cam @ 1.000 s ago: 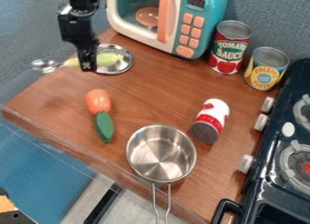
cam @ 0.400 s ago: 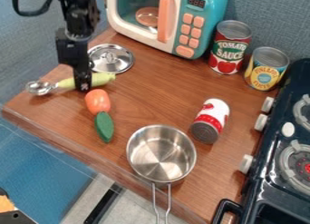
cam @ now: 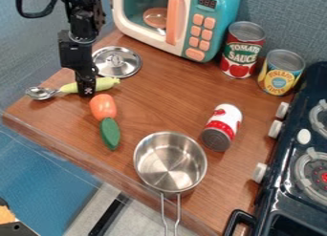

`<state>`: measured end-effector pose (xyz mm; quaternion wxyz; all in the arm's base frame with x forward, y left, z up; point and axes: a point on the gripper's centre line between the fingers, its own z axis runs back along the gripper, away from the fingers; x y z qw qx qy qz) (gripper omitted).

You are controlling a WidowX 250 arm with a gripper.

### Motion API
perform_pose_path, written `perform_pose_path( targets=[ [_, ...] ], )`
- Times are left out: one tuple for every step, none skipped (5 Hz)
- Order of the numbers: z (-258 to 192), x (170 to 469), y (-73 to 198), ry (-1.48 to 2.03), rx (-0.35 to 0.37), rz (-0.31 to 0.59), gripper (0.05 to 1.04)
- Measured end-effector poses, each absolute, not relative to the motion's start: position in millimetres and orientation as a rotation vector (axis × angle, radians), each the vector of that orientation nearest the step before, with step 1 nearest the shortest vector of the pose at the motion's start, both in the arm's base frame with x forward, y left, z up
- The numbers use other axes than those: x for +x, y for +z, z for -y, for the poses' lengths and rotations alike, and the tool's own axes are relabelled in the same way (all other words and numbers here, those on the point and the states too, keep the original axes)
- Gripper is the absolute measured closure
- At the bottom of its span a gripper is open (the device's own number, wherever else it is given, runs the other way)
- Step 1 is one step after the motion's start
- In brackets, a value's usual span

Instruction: Move the yellow spoon to the left side of the table

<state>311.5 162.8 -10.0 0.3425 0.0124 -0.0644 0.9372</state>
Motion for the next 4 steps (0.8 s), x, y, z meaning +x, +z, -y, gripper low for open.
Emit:
perform_pose_path(
  targets=[
    [-161,307,-10,2.431,0.039,0.139,0.086],
    [-160,304,7,2.422,0.035,0.154,0.079],
    [-153,306,39,2.388,-0.034,0.135,0.083],
    [-164,294,55,2.491,-0.208,0.057,0.083]
  ],
)
